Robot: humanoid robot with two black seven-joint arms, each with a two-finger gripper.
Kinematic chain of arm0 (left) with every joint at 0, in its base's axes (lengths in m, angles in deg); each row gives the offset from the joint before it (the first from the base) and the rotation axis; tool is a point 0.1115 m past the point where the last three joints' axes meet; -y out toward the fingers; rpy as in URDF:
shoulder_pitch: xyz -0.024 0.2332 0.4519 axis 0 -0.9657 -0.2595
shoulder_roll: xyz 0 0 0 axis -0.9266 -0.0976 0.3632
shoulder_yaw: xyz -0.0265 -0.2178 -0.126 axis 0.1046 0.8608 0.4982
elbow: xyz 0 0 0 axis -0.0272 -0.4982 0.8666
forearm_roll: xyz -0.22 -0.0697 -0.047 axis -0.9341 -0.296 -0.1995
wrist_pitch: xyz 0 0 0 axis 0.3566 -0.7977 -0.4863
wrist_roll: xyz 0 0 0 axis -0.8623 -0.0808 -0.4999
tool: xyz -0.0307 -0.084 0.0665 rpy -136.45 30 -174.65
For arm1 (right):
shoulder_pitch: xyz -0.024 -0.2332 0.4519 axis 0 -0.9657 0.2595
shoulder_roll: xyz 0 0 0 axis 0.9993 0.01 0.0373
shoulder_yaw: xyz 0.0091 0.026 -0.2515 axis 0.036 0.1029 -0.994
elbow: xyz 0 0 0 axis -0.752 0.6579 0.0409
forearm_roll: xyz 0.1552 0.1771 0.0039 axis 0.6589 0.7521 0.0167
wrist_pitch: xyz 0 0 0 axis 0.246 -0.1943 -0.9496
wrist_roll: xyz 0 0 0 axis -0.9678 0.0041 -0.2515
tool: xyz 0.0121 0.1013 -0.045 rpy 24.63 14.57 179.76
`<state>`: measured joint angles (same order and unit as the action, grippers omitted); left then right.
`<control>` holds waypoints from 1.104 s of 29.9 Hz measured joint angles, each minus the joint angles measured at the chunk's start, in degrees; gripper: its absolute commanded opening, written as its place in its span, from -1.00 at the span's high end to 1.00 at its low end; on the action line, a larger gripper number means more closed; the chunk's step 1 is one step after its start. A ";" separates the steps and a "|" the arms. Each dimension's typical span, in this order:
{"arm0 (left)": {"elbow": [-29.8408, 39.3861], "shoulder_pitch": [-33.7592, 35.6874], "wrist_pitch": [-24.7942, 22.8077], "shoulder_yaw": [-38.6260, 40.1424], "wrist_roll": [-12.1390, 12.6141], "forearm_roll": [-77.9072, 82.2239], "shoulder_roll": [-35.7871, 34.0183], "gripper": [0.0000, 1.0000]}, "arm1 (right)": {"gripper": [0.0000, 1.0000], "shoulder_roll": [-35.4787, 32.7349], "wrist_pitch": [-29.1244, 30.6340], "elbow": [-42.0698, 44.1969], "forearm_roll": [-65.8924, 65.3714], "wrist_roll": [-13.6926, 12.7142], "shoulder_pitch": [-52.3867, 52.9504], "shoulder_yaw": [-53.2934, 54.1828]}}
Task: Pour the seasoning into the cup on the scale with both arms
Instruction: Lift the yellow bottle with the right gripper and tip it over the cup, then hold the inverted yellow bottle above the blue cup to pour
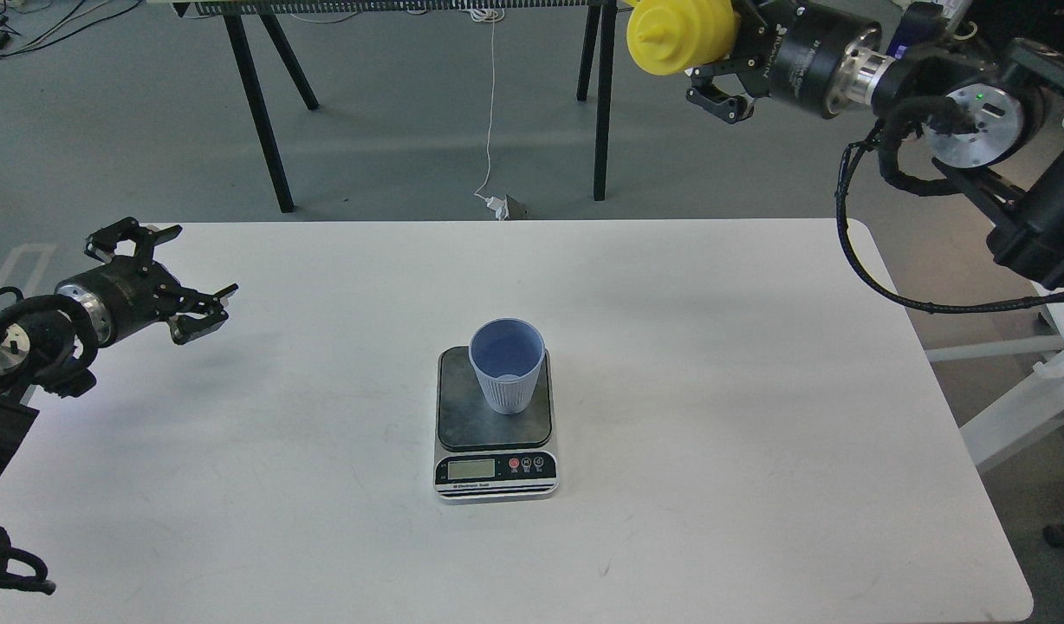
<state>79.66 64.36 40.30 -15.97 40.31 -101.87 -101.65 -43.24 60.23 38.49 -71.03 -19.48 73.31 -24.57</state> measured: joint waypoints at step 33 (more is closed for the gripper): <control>-0.01 0.08 0.00 4.63 -0.02 -0.04 0.98 -1.00 | 0.96 21.13 -13.88 0.21 -57.13 0.64 0.22 -10.83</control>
<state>79.65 64.45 40.30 -11.34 40.29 -101.91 -100.67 -22.12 46.34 38.70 -128.15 -18.83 73.53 -35.40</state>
